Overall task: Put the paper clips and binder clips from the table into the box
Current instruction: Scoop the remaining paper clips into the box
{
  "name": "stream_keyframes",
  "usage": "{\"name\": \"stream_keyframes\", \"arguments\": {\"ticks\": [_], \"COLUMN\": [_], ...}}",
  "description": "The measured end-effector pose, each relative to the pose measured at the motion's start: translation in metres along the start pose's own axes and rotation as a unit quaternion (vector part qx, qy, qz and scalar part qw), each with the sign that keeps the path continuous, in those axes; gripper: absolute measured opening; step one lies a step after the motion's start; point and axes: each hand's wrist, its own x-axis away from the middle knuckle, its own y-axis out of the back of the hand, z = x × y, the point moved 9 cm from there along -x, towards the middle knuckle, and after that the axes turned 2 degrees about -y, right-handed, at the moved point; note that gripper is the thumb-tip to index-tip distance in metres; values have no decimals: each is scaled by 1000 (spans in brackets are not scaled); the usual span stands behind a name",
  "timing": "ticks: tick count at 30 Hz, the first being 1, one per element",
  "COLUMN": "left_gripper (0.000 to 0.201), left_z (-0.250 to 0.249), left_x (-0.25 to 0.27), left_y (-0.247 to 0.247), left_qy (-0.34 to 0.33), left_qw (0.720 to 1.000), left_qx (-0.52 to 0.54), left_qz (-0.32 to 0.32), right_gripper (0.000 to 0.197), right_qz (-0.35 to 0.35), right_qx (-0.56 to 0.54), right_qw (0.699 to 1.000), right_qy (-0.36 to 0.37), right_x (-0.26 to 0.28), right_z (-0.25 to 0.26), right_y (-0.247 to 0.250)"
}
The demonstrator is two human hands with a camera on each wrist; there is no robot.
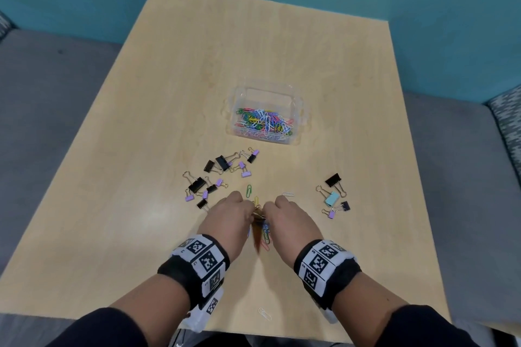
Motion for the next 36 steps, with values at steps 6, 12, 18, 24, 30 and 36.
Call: {"name": "stream_keyframes", "arguments": {"ticks": [6, 12, 18, 24, 30, 36], "left_gripper": [11, 15, 11, 1, 21, 24], "left_z": [7, 3, 12, 0, 8, -17], "left_x": [-4, -30, -112, -164, -134, -45], "left_y": [6, 42, 117, 138, 138, 38], "left_qy": [48, 47, 52, 48, 43, -89], "left_qw": [992, 962, 967, 982, 987, 995], "left_qx": [71, 200, 246, 183, 138, -16], "left_qz": [89, 179, 46, -11, -73, 44], "right_gripper": [13, 10, 3, 6, 28, 18], "right_qz": [86, 117, 52, -51, -142, 1], "right_qx": [-18, -59, -206, -259, -174, -25], "right_qw": [996, 990, 977, 962, 971, 999], "right_qy": [26, 52, 1, -69, -85, -23], "right_x": [-7, -25, -89, -141, -112, -44], "right_z": [-7, -18, -42, -59, -81, -54], "right_y": [2, 47, 128, 167, 162, 46]}}
